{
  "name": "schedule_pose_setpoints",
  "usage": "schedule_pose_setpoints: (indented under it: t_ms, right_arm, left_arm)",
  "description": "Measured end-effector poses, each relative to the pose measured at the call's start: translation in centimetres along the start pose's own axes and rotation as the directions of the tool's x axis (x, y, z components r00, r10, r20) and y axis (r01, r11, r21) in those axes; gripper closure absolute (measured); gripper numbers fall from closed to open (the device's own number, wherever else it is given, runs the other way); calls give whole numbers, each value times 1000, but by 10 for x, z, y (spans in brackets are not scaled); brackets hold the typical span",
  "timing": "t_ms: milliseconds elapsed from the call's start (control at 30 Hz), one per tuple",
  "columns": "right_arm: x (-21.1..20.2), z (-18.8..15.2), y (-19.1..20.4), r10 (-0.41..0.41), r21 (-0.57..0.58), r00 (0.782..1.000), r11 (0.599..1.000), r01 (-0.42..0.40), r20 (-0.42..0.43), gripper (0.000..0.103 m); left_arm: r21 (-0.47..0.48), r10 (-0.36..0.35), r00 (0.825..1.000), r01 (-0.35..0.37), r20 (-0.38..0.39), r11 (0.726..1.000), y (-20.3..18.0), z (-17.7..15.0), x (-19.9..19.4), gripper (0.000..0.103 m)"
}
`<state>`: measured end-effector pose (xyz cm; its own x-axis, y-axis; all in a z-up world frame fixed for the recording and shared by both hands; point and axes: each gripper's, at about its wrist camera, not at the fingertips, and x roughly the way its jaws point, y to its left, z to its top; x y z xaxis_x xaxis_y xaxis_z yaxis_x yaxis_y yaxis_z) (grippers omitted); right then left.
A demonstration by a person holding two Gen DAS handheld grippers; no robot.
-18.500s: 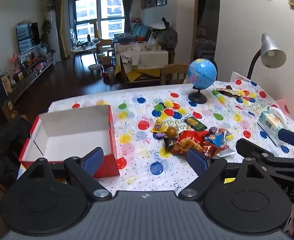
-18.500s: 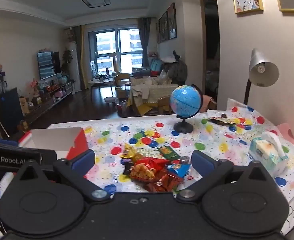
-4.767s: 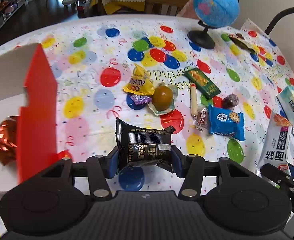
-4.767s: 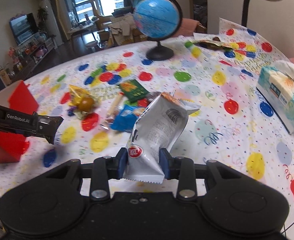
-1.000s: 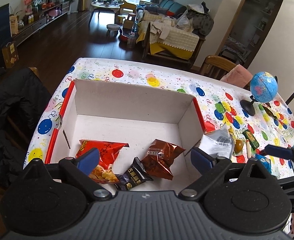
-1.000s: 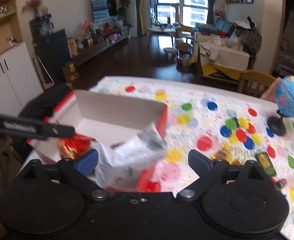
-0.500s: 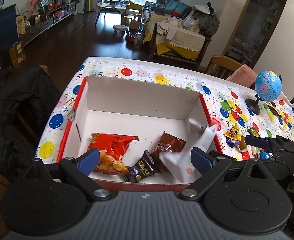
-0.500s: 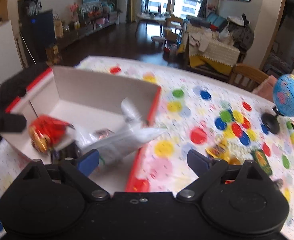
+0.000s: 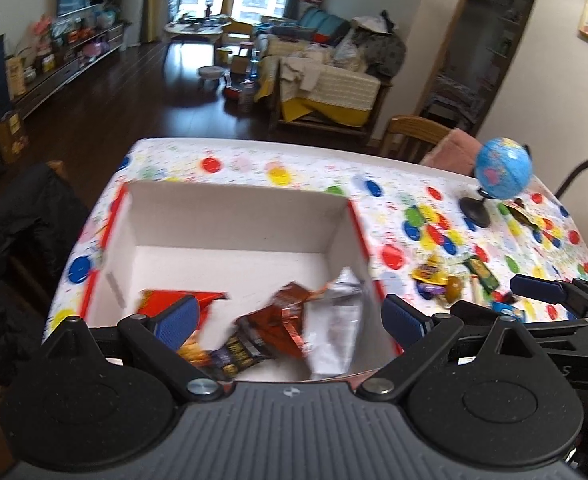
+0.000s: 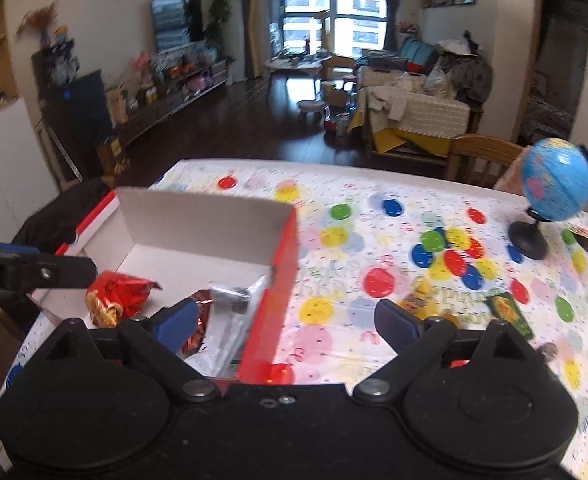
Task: Organize snacks
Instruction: 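Withdraw both tools from the box back toward the remaining snacks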
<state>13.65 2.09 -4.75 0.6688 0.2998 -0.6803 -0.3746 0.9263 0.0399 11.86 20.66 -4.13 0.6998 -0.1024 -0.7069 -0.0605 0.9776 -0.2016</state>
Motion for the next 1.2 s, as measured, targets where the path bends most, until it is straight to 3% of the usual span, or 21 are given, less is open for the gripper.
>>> schedule_pose_setpoints:
  t_ms: [267,500,800,1200]
  right_arm:
    - [-35,-16,-54,-52,115,998,992,47,38,6]
    - [-52,-43,-109,-111,204,993,974,100,45,2]
    - [-47,-76,-187,-151,310,988,939,148,-14,3]
    - [1,-98,-256,-120,366,988,919,147,-95,12]
  left_arm:
    - [70,-91,996,91,-3,993,-55,3,12,5]
    - [109,-122,992,125,-40,986,-104,-1,37,1]
    - [139,-90,993,101,-81,985,-163,2,83,1]
    - [140,48,989,-29,-138,990,-204,3,161,1]
